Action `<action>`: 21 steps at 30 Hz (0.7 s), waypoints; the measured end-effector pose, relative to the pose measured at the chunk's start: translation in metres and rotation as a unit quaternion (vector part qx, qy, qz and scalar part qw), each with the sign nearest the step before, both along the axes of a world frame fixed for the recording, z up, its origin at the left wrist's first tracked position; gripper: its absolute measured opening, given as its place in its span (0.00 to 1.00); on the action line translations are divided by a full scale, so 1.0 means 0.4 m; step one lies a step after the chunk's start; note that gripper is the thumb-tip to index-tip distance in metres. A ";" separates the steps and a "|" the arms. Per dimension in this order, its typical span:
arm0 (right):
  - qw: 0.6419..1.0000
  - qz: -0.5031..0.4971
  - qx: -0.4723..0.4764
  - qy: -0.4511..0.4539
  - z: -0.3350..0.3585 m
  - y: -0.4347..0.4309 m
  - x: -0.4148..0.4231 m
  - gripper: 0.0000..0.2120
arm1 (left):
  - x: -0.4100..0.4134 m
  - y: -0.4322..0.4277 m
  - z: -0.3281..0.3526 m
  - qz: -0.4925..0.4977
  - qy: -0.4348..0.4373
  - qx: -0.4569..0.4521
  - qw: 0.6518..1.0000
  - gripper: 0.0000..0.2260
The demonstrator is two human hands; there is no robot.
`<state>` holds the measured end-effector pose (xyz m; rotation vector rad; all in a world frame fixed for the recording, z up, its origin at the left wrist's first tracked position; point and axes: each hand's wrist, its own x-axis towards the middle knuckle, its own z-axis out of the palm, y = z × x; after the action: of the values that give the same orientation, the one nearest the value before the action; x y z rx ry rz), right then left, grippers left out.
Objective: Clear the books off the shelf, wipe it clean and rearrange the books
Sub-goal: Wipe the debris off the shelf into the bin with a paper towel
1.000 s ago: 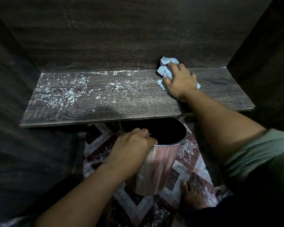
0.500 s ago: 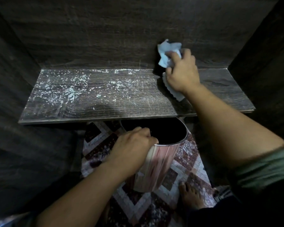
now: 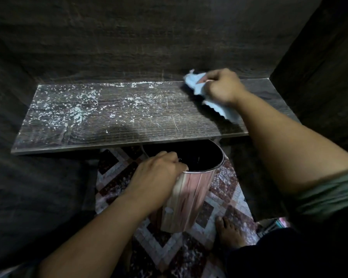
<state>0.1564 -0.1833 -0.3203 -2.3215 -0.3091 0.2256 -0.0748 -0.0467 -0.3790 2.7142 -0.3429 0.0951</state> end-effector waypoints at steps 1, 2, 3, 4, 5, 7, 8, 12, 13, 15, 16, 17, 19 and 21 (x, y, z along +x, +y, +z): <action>0.998 -0.048 -0.010 -0.044 0.002 -0.033 0.016 0.09 | 0.001 0.000 -0.001 -0.001 -0.003 0.000 1.000 0.09; 0.990 -0.107 -0.020 -0.085 -0.002 -0.074 0.041 0.13 | 0.003 -0.001 -0.003 -0.001 -0.005 0.001 1.000 0.09; 0.982 -0.156 -0.029 -0.100 -0.010 -0.114 0.064 0.15 | 0.003 -0.003 -0.003 -0.002 -0.002 0.002 1.000 0.09; 0.979 -0.176 -0.050 -0.095 -0.026 -0.147 0.081 0.18 | 0.002 -0.003 -0.005 -0.001 0.006 0.006 1.000 0.09; 0.977 -0.171 -0.101 -0.082 -0.052 -0.172 0.092 0.21 | 0.001 -0.004 -0.006 0.000 0.014 0.010 1.000 0.09; 0.962 -0.111 -0.235 -0.086 -0.108 -0.192 0.092 0.27 | -0.003 -0.004 -0.006 -0.003 0.013 0.009 1.000 0.07; 0.952 -0.081 -0.271 -0.115 -0.128 -0.184 0.088 0.28 | -0.003 -0.003 -0.008 -0.004 0.010 0.007 1.000 0.06; 0.955 0.045 -0.239 -0.171 -0.142 -0.097 0.035 0.28 | 0.002 -0.001 -0.018 -0.006 0.024 0.014 1.000 0.09; 0.955 0.074 -0.229 -0.173 -0.141 -0.083 0.011 0.29 | 0.005 -0.004 -0.019 -0.006 0.021 0.013 1.000 0.09; 0.956 0.138 -0.197 -0.169 -0.135 -0.075 -0.040 0.29 | 0.009 -0.008 -0.019 -0.007 0.022 0.013 1.000 0.09; 0.955 0.170 -0.174 -0.170 -0.134 -0.078 -0.066 0.28 | 0.010 -0.009 -0.019 -0.008 0.022 0.013 1.000 0.09; 0.955 0.196 -0.150 -0.165 -0.130 -0.085 -0.090 0.27 | 0.010 -0.010 -0.018 -0.009 0.024 0.013 1.000 0.09; 0.959 0.192 -0.121 -0.170 -0.113 -0.108 -0.109 0.24 | 0.008 -0.010 -0.015 -0.010 0.021 0.008 1.000 0.09; 0.960 0.092 -0.151 -0.216 -0.099 -0.156 -0.072 0.23 | 0.006 -0.011 -0.016 -0.009 0.018 0.007 1.000 0.09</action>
<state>0.1275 -0.2459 -0.3600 -2.6330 -0.7544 -0.1619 -0.0726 -0.0510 -0.3852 2.7228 -0.3576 0.0378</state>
